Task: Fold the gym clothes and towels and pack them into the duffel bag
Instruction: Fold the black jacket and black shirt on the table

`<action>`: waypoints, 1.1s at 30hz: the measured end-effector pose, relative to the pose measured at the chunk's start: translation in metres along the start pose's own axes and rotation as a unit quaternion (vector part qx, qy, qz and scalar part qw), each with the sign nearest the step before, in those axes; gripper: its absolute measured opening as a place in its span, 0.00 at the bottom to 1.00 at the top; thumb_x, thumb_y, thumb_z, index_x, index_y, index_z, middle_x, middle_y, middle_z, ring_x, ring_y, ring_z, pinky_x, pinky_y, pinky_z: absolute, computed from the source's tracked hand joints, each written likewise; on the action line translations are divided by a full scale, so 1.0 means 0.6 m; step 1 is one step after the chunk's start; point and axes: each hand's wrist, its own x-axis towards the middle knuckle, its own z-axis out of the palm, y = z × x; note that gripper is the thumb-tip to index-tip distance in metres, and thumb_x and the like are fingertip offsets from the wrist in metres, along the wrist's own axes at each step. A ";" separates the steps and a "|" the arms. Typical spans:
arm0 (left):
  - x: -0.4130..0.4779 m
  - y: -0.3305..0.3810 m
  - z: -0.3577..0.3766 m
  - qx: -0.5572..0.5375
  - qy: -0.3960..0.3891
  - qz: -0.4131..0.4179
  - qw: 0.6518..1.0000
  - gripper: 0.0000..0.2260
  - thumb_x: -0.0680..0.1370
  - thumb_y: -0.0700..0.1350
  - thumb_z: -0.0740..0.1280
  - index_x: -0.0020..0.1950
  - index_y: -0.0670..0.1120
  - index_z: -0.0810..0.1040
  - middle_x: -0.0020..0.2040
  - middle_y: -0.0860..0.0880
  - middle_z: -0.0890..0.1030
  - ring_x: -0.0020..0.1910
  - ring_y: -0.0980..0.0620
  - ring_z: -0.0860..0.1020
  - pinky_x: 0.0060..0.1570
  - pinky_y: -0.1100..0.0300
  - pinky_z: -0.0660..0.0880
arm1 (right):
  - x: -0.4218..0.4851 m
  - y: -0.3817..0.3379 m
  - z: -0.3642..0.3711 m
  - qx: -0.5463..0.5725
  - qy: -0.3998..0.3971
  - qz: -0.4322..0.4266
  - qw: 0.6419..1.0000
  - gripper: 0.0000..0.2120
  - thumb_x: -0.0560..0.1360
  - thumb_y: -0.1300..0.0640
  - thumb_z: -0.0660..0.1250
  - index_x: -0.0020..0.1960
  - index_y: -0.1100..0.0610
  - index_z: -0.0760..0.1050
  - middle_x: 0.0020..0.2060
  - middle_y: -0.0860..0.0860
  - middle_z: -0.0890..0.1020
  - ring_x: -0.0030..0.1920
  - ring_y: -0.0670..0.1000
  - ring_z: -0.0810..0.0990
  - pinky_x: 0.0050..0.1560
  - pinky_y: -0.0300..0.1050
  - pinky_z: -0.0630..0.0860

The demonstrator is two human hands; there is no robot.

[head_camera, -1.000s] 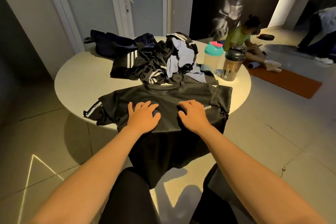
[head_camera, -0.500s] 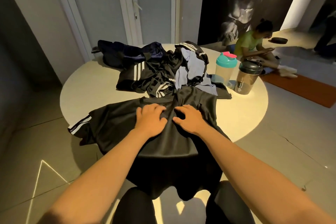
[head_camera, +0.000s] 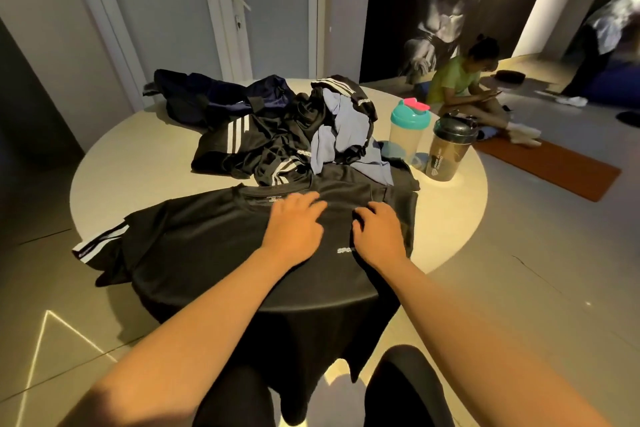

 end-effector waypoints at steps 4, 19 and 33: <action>0.007 0.050 0.029 -0.061 -0.124 -0.018 0.990 0.24 0.85 0.59 0.51 0.81 0.56 0.60 0.82 0.49 0.56 0.80 0.46 0.53 0.77 0.48 0.52 | -0.006 0.012 -0.017 0.063 0.024 0.012 0.998 0.16 0.77 0.67 0.64 0.64 0.63 0.79 0.66 0.61 0.72 0.69 0.62 0.68 0.67 0.45 0.63; -0.002 0.031 0.027 -0.403 -0.002 -0.122 0.907 0.22 0.85 0.53 0.55 0.80 0.55 0.62 0.77 0.52 0.68 0.76 0.52 0.66 0.74 0.55 0.63 | -0.017 -0.019 -0.084 0.213 -0.033 -0.109 0.970 0.27 0.78 0.67 0.62 0.76 0.54 0.68 0.70 0.52 0.74 0.70 0.49 0.71 0.71 0.34 0.62; 0.003 0.031 0.047 -0.191 -0.052 -0.064 0.978 0.21 0.84 0.55 0.58 0.77 0.52 0.68 0.80 0.48 0.62 0.80 0.48 0.53 0.78 0.52 0.53 | -0.029 -0.023 -0.044 0.108 -0.148 -0.054 0.982 0.24 0.79 0.53 0.67 0.74 0.56 0.71 0.71 0.55 0.74 0.72 0.55 0.69 0.69 0.46 0.63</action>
